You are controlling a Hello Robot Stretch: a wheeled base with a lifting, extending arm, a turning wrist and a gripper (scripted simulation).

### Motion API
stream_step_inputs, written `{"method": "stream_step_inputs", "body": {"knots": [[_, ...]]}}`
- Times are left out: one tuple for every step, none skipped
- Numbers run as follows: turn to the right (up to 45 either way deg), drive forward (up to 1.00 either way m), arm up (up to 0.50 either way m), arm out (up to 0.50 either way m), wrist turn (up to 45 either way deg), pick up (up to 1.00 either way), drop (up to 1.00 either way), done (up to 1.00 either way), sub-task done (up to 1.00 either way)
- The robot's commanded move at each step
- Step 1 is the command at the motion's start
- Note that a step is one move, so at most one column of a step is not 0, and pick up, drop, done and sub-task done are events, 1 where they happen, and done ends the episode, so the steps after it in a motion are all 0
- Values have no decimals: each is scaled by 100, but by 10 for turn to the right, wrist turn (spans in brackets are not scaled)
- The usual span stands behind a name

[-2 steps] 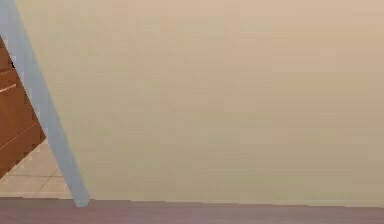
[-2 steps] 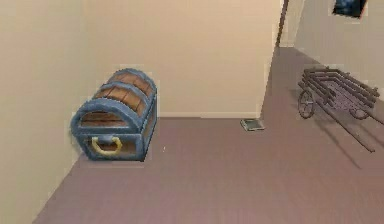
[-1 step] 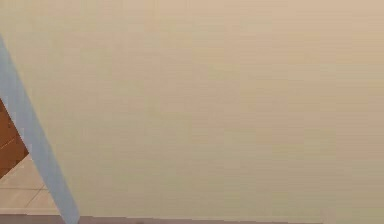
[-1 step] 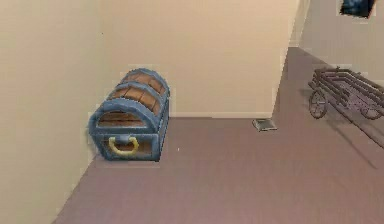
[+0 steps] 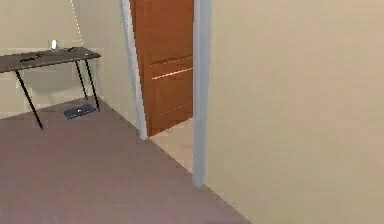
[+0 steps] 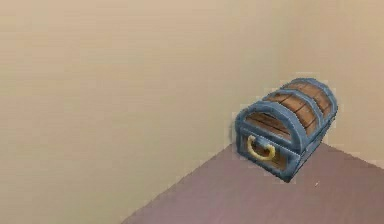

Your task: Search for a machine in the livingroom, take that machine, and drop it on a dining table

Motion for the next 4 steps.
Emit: {"method": "stream_step_inputs", "body": {"knots": [[-390,0,0,0,0,0,0,0,0],[0,100,0,0,0,0,0,0,0],[-210,0,0,0,0,0,0,0,0],[0,10,0,0,0,0,0,0,0]]}}
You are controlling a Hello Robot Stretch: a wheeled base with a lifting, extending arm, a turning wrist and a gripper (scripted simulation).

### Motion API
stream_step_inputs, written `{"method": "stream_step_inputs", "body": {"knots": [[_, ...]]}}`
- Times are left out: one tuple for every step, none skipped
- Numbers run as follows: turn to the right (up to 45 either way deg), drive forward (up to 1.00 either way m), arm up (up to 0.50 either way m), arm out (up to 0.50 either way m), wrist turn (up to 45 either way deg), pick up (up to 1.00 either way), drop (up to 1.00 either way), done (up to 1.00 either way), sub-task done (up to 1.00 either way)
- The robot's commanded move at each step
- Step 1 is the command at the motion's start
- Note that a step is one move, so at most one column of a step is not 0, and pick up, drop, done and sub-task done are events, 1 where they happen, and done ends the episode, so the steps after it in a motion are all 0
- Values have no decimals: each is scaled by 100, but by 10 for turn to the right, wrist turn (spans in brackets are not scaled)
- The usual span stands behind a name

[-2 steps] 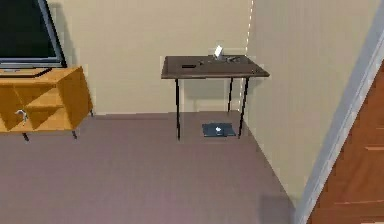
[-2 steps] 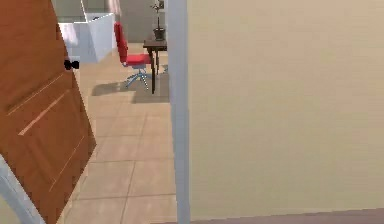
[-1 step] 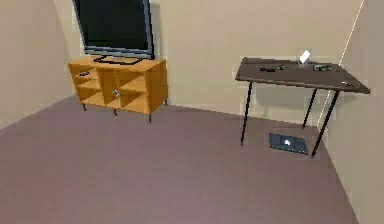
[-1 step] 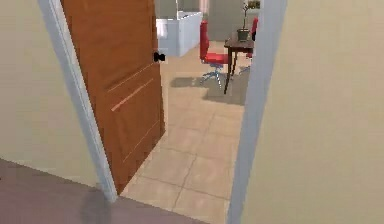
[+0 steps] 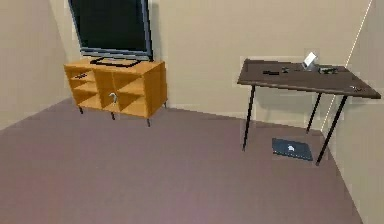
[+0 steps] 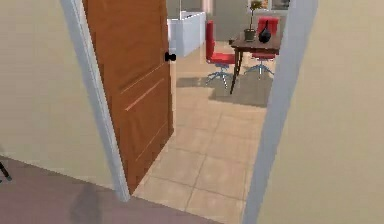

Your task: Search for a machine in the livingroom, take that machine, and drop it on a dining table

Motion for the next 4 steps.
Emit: {"method": "stream_step_inputs", "body": {"knots": [[60,0,0,0,0,0,0,0,0],[0,100,0,0,0,0,0,0,0],[30,0,0,0,0,0,0,0,0],[0,40,0,0,0,0,0,0,0]]}}
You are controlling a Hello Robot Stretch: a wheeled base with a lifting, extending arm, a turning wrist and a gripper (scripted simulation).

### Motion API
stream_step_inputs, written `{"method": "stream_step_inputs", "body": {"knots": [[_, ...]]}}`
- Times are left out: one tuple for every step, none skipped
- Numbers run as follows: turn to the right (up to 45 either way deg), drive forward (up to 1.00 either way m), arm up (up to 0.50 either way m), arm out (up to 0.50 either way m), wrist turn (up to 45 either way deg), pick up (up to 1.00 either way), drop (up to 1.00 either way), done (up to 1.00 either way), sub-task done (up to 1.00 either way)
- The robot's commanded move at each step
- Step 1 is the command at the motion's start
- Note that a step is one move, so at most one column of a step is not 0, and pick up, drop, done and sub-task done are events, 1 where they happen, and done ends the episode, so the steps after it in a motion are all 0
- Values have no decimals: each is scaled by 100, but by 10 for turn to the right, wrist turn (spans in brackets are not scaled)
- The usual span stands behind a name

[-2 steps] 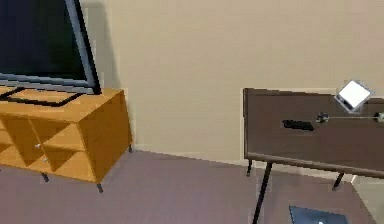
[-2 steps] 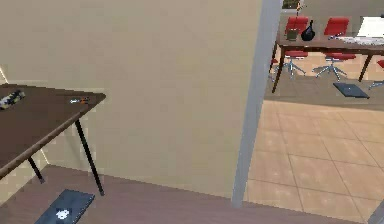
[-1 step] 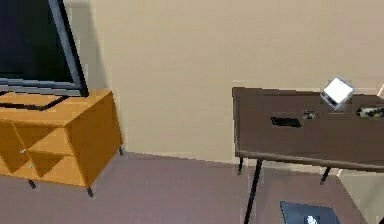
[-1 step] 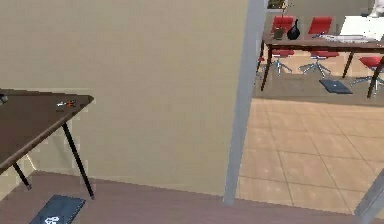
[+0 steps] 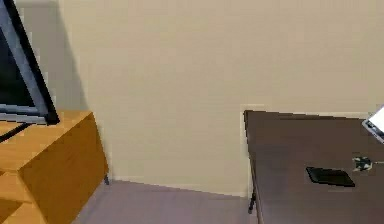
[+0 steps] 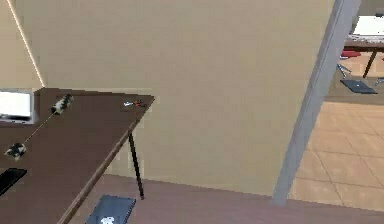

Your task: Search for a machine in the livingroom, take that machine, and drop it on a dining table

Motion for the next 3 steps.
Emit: {"method": "stream_step_inputs", "body": {"knots": [[-270,0,0,0,0,0,0,0,0],[0,0,8,0,0,0,0,0,0],[0,0,0,50,0,0,0,0,0]]}}
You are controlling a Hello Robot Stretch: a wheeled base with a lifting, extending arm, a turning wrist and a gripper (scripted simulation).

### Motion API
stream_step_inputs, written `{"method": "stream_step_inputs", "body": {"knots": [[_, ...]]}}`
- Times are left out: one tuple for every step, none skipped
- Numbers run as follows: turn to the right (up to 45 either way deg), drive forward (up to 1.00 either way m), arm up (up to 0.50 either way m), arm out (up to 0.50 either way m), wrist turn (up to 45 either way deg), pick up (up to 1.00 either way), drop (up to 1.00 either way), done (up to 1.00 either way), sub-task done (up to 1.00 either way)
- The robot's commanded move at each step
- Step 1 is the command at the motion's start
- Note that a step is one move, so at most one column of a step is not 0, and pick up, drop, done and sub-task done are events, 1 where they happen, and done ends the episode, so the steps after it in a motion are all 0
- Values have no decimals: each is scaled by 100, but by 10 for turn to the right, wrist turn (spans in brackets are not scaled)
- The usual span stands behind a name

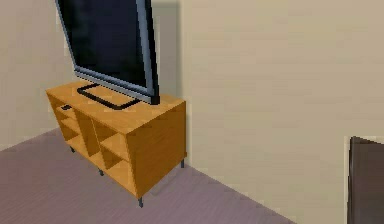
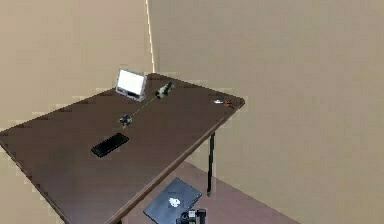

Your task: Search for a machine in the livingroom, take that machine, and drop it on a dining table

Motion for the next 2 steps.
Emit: {"method": "stream_step_inputs", "body": {"knots": [[0,0,0,0,450,0,0,0,0],[0,0,0,0,450,0,0,0,0]]}}
